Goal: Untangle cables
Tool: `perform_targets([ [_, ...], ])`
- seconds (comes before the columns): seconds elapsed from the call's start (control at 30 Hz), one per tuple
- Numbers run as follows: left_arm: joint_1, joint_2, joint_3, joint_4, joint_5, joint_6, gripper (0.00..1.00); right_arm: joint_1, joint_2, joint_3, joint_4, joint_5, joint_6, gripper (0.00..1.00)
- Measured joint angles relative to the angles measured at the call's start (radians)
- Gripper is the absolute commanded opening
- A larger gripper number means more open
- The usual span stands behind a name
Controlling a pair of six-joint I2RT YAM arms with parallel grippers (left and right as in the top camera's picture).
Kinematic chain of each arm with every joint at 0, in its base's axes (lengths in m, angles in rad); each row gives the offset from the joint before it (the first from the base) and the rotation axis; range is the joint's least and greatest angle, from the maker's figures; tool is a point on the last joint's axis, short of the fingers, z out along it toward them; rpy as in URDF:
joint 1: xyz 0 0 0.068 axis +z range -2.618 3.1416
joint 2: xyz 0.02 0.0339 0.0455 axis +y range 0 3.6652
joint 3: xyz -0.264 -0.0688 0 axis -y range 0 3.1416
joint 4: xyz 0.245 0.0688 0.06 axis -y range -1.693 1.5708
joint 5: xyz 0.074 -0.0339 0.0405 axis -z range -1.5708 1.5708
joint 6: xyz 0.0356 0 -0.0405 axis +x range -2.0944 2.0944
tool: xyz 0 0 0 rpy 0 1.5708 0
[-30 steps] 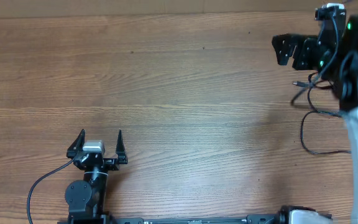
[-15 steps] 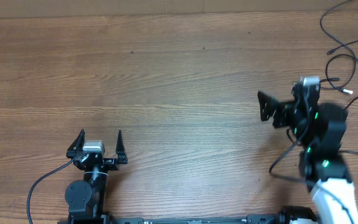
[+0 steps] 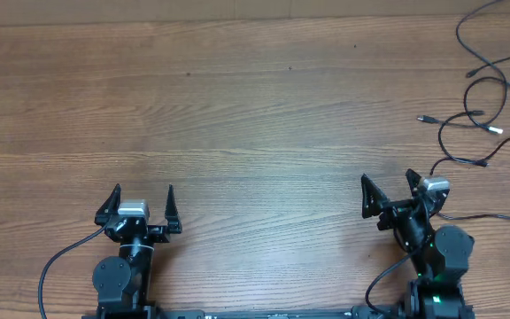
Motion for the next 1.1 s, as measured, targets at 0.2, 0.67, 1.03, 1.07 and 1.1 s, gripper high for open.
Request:
perform_targets([
  [0.2, 0.0, 0.0, 0.0, 0.0, 0.0, 0.0, 0.99, 0.0, -0.145, 0.0, -0.174, 0.02, 0.004, 1.0],
  [0.67, 0.0, 0.0, 0.0, 0.0, 0.0, 0.0, 1.0, 0.0, -0.375, 0.0, -0.247, 0.043, -0.006, 1.0],
  [1.03, 0.0, 0.0, 0.0, 0.0, 0.0, 0.0, 0.99, 0.0, -0.41, 0.0, -0.246, -0.019, -0.217, 1.0],
  [1.07, 0.0, 0.0, 0.0, 0.0, 0.0, 0.0, 1.0, 0.0, -0.41, 0.0, -0.245, -0.019, -0.225, 1.0],
  [1.1, 0.0, 0.0, 0.0, 0.0, 0.0, 0.0, 1.0, 0.0, -0.41, 0.0, -0.245, -0.02, -0.232, 1.0],
])
